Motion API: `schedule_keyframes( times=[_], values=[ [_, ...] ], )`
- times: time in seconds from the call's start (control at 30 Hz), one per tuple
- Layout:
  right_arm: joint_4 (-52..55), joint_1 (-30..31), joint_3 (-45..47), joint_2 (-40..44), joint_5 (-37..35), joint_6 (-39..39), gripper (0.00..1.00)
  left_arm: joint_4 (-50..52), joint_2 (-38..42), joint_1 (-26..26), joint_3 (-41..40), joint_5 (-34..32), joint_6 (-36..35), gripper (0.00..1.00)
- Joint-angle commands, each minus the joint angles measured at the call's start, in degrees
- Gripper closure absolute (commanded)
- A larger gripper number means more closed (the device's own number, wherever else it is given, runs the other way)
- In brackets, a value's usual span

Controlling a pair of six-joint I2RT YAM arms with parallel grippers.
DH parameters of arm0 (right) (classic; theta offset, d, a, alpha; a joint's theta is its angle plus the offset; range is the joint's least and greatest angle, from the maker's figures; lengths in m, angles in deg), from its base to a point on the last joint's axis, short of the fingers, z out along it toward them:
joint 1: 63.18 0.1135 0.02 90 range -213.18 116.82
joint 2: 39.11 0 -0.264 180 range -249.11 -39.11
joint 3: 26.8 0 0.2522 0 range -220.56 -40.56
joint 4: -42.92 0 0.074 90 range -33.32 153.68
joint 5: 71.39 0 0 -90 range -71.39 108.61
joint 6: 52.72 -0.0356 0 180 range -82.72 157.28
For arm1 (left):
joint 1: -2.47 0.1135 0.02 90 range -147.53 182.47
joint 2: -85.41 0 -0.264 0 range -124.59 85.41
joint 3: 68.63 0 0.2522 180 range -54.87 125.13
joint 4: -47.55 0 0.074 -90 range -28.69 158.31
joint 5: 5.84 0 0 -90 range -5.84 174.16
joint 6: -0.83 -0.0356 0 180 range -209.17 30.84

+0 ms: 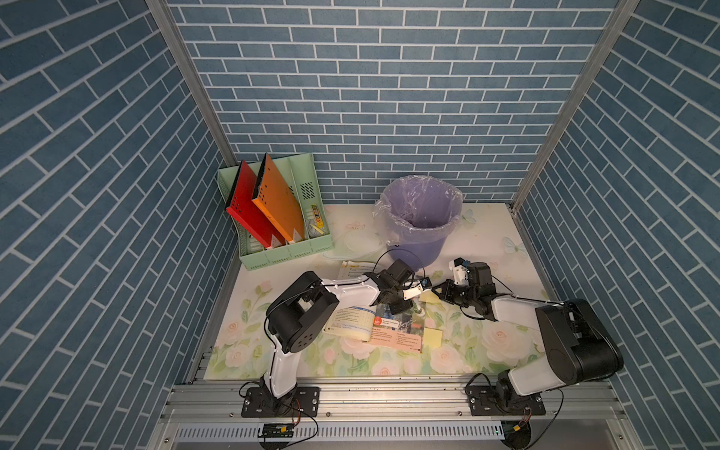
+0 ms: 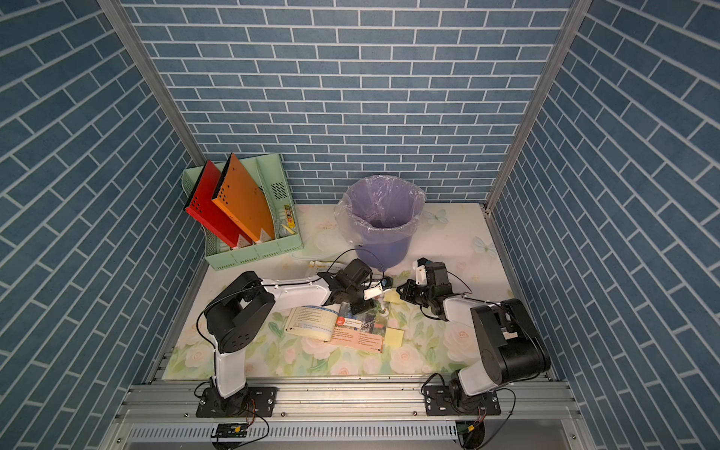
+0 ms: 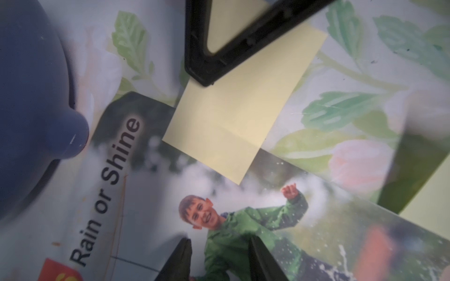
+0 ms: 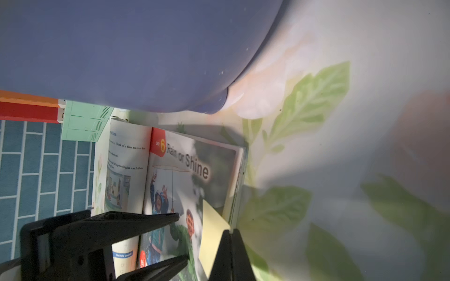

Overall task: Peel off the used sticky note
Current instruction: Tear off the note from the book.

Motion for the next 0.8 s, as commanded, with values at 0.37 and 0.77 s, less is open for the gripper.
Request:
schedule_keyframes(
  times=[0.37,0.77],
  values=[
    [1.85,7.44,2.12,5.97,-13.85,11.08,1.0,1.57,-2.04,-0.07,-1.4,-0.57,-0.48,0.57],
    [3.88,7.53,-0.62,10.29,-14.04,10.72,1.0,1.58,-1.78,0.08,-2.58,-1.17,-1.08,0.57]
  ],
)
